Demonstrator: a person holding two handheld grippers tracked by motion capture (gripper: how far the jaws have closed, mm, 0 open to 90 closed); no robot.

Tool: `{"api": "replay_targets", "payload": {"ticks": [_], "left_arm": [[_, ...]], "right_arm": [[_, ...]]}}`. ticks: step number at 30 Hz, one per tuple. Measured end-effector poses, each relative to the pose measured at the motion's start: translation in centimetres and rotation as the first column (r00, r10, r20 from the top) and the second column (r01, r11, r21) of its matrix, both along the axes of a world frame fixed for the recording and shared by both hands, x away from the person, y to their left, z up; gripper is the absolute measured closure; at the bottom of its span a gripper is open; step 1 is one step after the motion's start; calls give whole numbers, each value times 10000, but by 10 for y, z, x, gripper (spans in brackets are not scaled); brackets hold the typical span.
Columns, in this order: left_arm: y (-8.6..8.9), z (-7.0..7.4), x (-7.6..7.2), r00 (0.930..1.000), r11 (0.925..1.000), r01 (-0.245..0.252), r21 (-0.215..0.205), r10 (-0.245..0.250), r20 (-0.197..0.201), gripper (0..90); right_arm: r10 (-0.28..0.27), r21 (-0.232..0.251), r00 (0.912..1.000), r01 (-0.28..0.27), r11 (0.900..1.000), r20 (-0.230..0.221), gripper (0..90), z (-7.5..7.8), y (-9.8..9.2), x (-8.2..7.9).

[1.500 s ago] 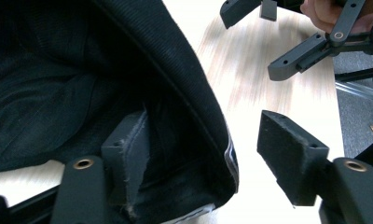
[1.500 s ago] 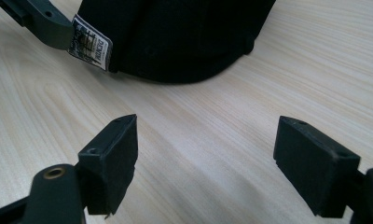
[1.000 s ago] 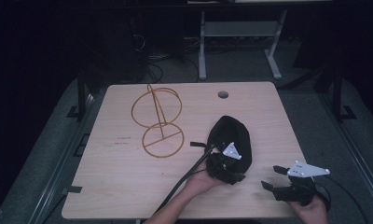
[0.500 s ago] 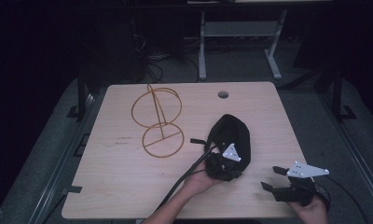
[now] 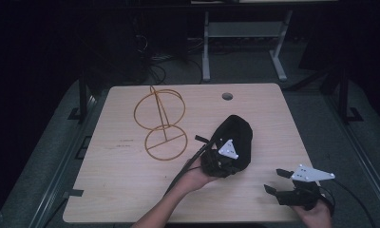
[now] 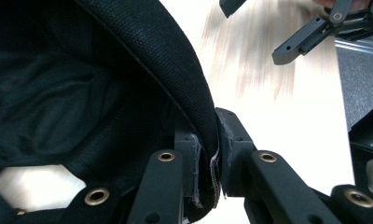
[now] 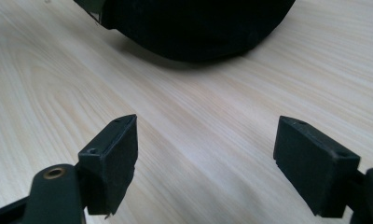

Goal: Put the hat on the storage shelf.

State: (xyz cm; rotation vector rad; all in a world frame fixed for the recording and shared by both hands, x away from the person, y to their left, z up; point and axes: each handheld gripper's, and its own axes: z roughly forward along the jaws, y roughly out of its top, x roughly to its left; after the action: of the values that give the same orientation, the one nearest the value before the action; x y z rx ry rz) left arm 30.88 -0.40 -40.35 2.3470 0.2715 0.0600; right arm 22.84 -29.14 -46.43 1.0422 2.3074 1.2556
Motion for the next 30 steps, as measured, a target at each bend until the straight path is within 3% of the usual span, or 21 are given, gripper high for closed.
{"api": "replay_targets", "payload": {"ticks": [7, 8, 12, 16, 23, 30], "left_arm": [[15, 35, 8, 9997, 9993, 37, -380, -27, 259, 800], [15, 35, 8, 9997, 9993, 37, -380, -27, 259, 800], [20, 50, 10, 9999, 9983, 136, -564, -141, -78, 798], [23, 60, 12, 9993, 9982, 296, -530, -306, -197, 795], [28, 81, 11, 9970, 9937, 621, -933, -661, -394, 789], [26, 93, 8, 9928, 9902, 1031, -940, -1082, -508, 786]], "right_arm": [[314, 233, 9983, -326, 9992, 491, 212, 11, 15, -2], [314, 233, 9983, -326, 9992, 491, 212, 11, 15, -2], [759, 528, 9940, -802, 9954, 791, 217, 21, 26, -3], [1179, 475, 9881, -1230, 9913, 991, 219, 30, 37, 1], [1262, 655, 9813, -1368, 9884, 1451, 221, 48, 44, 13], [1313, 739, 9742, -1468, 9864, 1835, 222, 60, 51, 25]]}}
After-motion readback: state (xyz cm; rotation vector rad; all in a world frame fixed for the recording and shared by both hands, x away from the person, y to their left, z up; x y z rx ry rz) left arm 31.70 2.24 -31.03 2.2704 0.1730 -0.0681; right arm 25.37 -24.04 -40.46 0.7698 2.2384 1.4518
